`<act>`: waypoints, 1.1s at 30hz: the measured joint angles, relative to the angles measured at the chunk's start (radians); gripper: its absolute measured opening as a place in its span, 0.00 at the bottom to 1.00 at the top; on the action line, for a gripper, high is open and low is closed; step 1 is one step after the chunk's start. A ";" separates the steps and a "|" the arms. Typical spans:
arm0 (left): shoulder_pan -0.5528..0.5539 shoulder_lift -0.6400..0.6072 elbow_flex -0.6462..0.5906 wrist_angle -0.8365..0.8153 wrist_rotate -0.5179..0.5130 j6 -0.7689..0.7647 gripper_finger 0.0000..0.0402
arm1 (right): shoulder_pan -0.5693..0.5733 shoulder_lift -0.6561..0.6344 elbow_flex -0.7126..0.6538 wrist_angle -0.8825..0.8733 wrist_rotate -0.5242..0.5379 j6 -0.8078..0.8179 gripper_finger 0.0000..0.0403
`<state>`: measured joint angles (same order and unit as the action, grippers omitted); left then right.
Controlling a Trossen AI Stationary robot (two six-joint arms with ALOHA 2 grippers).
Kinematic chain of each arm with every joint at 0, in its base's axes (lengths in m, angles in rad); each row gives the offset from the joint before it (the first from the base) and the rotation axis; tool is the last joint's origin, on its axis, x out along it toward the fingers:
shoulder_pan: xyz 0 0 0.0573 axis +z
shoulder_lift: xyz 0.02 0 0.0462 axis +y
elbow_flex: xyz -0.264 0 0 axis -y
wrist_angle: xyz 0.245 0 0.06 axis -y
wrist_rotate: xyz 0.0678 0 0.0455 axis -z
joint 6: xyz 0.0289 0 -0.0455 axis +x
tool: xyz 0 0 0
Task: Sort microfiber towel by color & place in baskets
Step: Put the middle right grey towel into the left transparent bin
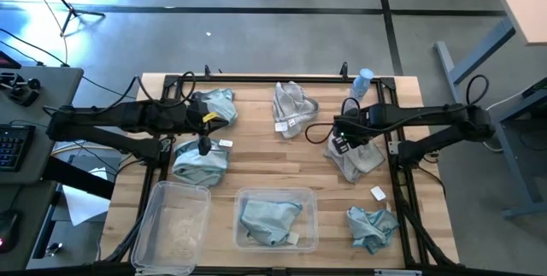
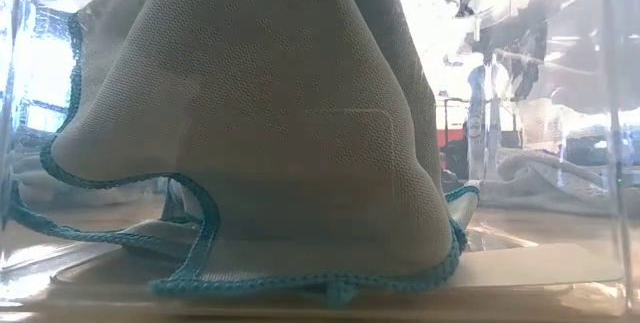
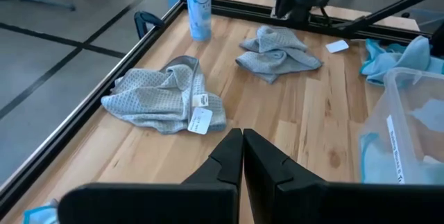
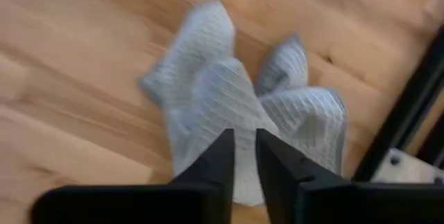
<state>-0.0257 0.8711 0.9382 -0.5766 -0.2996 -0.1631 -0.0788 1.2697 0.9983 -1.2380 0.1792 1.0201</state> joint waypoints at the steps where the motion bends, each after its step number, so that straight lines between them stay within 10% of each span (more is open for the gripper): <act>1: 0.000 0.000 0.000 0.000 0.000 0.000 0.00 | 0.000 0.000 -0.022 0.007 -0.003 0.016 0.18; 14: 0.000 0.001 0.000 0.000 0.001 -0.001 0.00 | 0.000 0.000 -0.300 0.346 -0.082 0.033 0.47; 24: 0.000 0.017 -0.001 0.038 0.002 -0.001 0.00 | 0.039 -0.015 -0.236 0.286 -0.074 -0.023 0.04; 33: 0.000 0.082 -0.001 0.145 0.002 0.000 0.00 | 0.042 -0.055 0.146 0.173 0.128 -0.213 0.05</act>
<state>-0.0257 0.9535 0.9375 -0.4320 -0.2981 -0.1635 -0.0364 1.2144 1.1446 -1.0649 0.3076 0.8067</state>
